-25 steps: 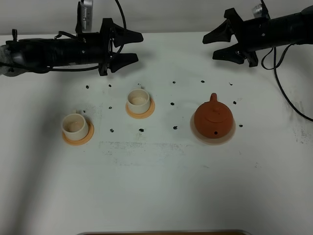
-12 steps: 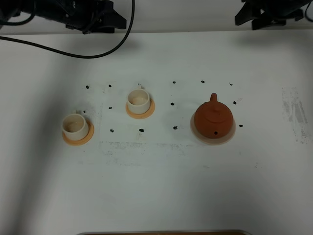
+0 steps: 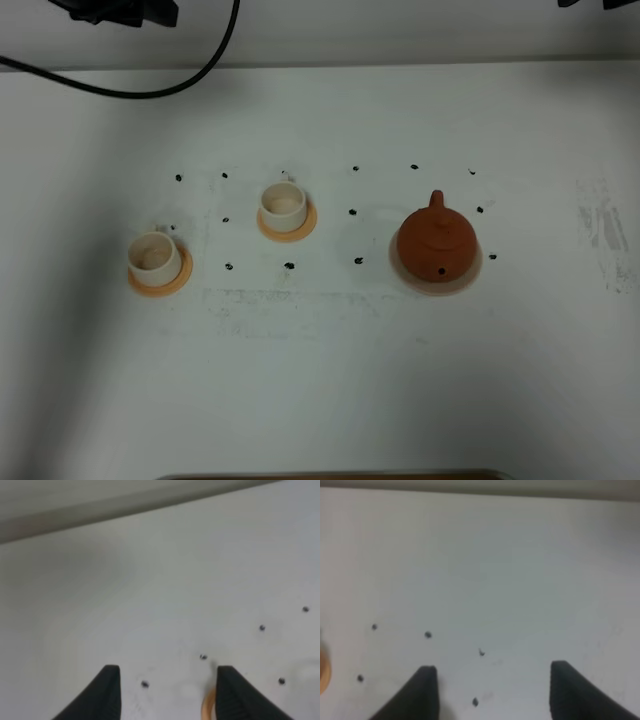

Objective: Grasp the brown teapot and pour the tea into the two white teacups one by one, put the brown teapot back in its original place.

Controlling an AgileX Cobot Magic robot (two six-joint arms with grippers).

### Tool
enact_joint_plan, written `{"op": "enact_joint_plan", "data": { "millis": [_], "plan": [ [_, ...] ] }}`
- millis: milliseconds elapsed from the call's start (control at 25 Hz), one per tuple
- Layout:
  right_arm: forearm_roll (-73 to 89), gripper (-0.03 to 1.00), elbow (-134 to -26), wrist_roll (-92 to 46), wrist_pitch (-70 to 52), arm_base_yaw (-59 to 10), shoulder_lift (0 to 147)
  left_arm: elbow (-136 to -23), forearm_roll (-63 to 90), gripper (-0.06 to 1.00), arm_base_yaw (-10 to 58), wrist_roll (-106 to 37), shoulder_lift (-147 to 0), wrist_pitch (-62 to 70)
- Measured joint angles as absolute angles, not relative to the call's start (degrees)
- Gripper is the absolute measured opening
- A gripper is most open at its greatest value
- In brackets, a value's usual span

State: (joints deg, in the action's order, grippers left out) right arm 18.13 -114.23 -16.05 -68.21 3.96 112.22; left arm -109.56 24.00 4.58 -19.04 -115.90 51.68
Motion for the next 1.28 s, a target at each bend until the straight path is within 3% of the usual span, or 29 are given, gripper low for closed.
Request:
{"op": "enact_joint_plan", "data": {
  "millis": [320,680,960,1280],
  "plan": [
    [20.40,0.51,-100.86,-17.53,-63.93,3.96,95.55,-82.22,20.73,0.46,4.58,-18.90,-93.87,39.69],
    [35.77,0.49,-79.73,-29.01,-50.88,3.96,80.34,-59.25,7.60,0.43,4.58,-10.55,-67.11,38.71],
    [49.48,0.49,-65.83,-42.82,-44.03,3.06,78.70,-46.29,3.83,0.41,4.58,-6.13,-48.34,41.81],
    [49.77,0.49,-61.87,-45.64,-38.30,-3.87,78.70,-38.10,3.65,0.41,4.58,-2.76,-30.71,51.43]
  ]
}}
